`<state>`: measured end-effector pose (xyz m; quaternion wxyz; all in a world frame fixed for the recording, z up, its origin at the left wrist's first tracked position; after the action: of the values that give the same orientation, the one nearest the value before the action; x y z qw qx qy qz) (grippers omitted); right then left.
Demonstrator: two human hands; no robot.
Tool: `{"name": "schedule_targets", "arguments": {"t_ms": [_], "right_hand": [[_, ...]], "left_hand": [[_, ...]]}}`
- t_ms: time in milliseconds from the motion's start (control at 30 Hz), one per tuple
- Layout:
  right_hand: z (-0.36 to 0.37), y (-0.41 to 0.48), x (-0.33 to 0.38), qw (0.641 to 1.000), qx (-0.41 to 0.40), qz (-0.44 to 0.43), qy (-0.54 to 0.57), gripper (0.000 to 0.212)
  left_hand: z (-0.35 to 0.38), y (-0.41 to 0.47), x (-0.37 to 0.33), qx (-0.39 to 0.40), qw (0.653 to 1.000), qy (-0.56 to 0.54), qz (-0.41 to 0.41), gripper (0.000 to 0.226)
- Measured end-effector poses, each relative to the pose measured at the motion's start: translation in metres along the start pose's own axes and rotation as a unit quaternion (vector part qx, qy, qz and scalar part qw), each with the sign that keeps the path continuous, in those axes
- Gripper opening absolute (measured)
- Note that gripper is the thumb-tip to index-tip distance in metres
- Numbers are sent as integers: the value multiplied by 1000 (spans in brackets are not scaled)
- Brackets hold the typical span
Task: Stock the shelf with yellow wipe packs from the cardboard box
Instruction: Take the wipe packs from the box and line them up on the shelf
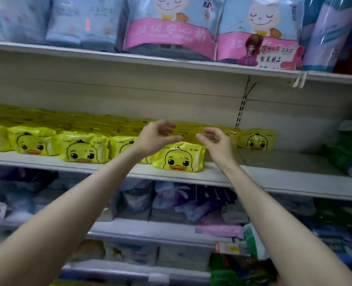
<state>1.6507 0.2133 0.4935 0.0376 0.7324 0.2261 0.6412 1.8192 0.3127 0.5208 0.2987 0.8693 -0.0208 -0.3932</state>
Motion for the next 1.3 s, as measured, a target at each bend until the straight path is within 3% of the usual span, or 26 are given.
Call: {"name": "schedule_targets", "arguments": {"t_ms": [200,533,1000,1300], "right_hand": [[80,-94,6,999,23,37,26,26],[192,-198,-60,985,107,134,23,20],[274,-299,-253,922,217,321,-8,20],[284,-369,-381,885,159,433,-60,21]], "left_hand": [[-62,-112,35,-9,992,-107,-61,34],[-100,-242,133,-13,975,-141,-173,35],[-24,-402,296,-7,903,-155,-400,24],[56,-483,403,79,847,-158,-501,31]]}}
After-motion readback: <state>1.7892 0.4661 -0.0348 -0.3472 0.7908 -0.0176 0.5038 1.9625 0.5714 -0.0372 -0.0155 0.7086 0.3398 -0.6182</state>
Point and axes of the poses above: each hand's wrist, its own y-axis towards the middle knuckle, its own z-axis out of the palm, x = y × z, the point moved 9 cm from there along y, towards the middle knuckle, and after that the axes turned 7 degrees about z, right-handed, at the moved point
